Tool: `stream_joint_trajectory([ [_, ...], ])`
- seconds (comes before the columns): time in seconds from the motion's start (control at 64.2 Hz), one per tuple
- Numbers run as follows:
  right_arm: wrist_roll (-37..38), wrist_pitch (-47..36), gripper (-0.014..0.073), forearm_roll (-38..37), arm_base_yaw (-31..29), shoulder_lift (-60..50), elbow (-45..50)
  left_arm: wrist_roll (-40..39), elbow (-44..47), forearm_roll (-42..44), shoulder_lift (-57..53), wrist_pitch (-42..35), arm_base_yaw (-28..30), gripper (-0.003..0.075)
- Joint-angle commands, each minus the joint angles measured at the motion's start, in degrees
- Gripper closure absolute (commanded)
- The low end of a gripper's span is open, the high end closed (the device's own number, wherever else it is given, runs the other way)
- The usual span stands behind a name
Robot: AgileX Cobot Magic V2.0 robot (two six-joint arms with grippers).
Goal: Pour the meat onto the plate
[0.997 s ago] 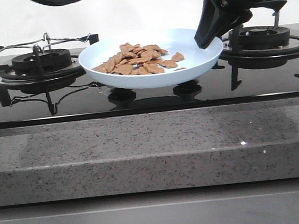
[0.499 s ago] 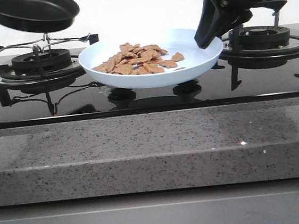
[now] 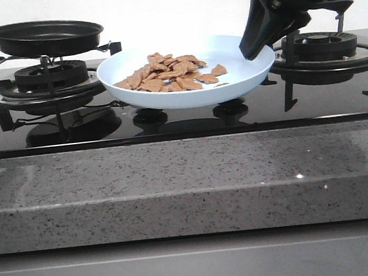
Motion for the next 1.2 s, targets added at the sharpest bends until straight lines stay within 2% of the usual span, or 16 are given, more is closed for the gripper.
stream_joint_trajectory([
  [0.0,-0.5,-2.1,0.0661,-0.1,-0.1,-1.7,-1.3,-0.1,-1.8,-4.7,-1.7,1.8,0.2,0.0446],
  [0.125,-0.5,-2.1,0.0661,-0.1,-0.1,-1.7,-1.3,3.4,-1.8,-4.6,-1.7,2.7,0.2,0.027],
  [0.249,-0.5,-2.1,0.0661,-0.1,-0.1,-1.7,-1.3,5.0,-1.8,-3.8,-1.9,4.5,1.2,0.0204],
  [0.421,-0.5,-2.1,0.0661,-0.1,-0.1,-1.7,-1.3,4.9,-1.8,0.3,-2.5,7.3,4.9,0.0204],
  [0.561,-0.5,-2.1,0.0661,-0.1,-0.1,-1.7,-1.3,4.8,-1.8,6.9,-4.7,10.2,9.1,0.0205],
  [0.826,-0.5,-2.1,0.0661,-0.1,-0.1,-1.7,-1.3,1.6,-1.8,23.4,-15.2,5.4,10.9,0.0206],
  [0.982,-0.5,-2.1,0.0661,-0.1,-0.1,-1.7,-1.3,-5.2,-1.8,38.2,-23.9,1.3,8.1,0.0207],
  [1.184,-0.5,-2.1,0.0661,-0.1,-0.1,-1.7,-1.3,-15.4,-0.6,55.9,-33.5,-5.1,-3.4,0.0209],
])
